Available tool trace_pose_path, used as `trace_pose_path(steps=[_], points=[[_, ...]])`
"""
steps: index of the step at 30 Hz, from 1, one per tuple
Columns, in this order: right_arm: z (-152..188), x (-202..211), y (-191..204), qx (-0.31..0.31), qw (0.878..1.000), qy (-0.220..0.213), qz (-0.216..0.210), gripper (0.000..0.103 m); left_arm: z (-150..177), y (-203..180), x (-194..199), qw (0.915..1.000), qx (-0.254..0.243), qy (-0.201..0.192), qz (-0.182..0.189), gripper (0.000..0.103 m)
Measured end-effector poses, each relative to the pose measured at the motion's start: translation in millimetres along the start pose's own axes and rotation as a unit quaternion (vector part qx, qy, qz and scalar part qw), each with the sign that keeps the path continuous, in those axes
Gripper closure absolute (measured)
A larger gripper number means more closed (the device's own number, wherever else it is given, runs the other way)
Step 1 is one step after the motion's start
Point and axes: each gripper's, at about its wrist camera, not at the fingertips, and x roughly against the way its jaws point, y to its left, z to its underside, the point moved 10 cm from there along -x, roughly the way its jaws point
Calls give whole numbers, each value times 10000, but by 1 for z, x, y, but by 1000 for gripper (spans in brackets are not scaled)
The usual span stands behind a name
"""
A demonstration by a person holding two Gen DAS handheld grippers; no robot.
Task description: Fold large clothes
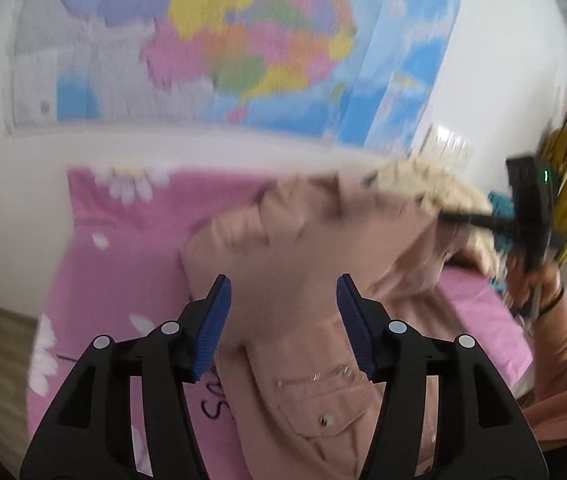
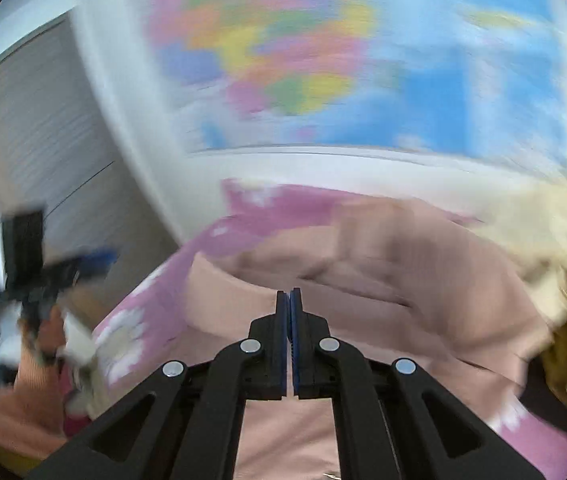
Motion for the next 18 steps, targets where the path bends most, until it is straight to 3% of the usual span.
trace_pose_path(steps=[5,6,7,8,9,10,11,14,18], points=[[45,-28,-92,-846,9911,584,851,96,44,21,-65,9956,-14,855,-378,48],[57,-38,-100,-1033,9891,734,748,95,51,25,-75,9939,-24,989,-483,48],[65,-42,-102,-1157,9881,813,598,88,60,30,-88,9914,-44,1174,-580,48],[72,-42,-105,-1289,9871,793,520,69,67,34,-100,9886,-126,1315,-722,48],[75,-39,-104,-1334,9875,716,441,58,71,38,-106,9865,-165,1395,-844,48],[78,-35,-102,-1282,9886,655,445,32,77,43,-115,9835,-206,1505,-986,48],[76,-28,-100,-1202,9898,557,520,20,79,46,-121,9815,-267,1564,-1074,48],[82,-14,-89,-1021,9931,384,424,17,78,52,-127,9804,-320,1556,-1161,52],[107,-10,-88,-920,9933,573,412,15,63,49,-125,9813,-561,1311,-1290,53]])
